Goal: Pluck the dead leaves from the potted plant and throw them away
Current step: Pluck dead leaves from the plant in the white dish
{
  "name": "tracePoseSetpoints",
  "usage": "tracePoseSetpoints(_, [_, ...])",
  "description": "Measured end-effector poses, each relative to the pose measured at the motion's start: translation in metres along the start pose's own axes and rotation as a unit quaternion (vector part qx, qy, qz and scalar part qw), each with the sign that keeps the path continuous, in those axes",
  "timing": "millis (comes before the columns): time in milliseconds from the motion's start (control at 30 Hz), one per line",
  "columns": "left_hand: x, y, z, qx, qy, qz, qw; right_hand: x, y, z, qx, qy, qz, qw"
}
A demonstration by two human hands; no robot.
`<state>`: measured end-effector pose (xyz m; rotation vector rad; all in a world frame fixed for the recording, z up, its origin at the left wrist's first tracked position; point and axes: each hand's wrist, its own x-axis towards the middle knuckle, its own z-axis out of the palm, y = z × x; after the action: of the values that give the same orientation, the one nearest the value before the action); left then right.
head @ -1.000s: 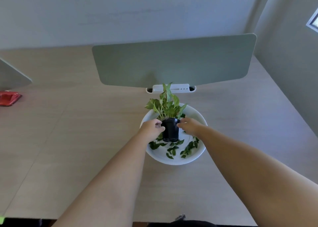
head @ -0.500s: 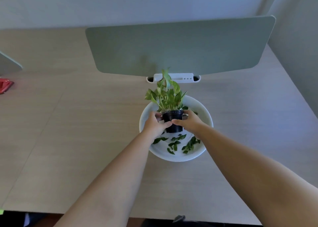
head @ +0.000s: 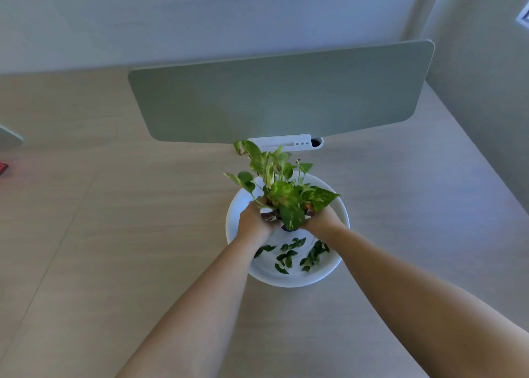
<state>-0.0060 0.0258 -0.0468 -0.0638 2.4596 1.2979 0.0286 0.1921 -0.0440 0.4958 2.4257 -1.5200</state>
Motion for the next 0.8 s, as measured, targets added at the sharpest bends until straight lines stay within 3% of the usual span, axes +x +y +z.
tracePoseSetpoints(200, [-0.008,0.003,0.0,0.033,0.0,0.057,0.998,-0.013,0.004,-0.001,-0.197,-0.019,-0.065,0.978])
tracePoseSetpoints(267, [-0.009,0.003,0.0,0.028,0.0,0.07,0.997,-0.002,0.012,0.004,-0.2,0.019,-0.065,0.977])
tracePoseSetpoints(333, [-0.008,-0.001,0.0,0.019,0.008,0.055,0.998,-0.005,0.015,0.004,-0.161,-0.008,-0.023,0.987])
tracePoseSetpoints(400, [-0.007,-0.008,-0.001,0.028,0.008,0.047,0.998,-0.014,0.005,0.005,-0.154,0.019,-0.015,0.988])
tracePoseSetpoints(567, [-0.013,-0.022,-0.006,0.148,-0.048,0.111,0.982,-0.028,-0.001,0.01,-0.109,-0.013,-0.014,0.994])
tracePoseSetpoints(667, [-0.014,-0.035,-0.011,0.196,-0.091,0.084,0.973,-0.026,0.0,0.014,-0.155,0.007,-0.047,0.987])
tracePoseSetpoints(800, [-0.016,-0.034,-0.015,0.199,-0.062,0.092,0.974,-0.022,0.005,0.016,-0.173,0.014,-0.064,0.983])
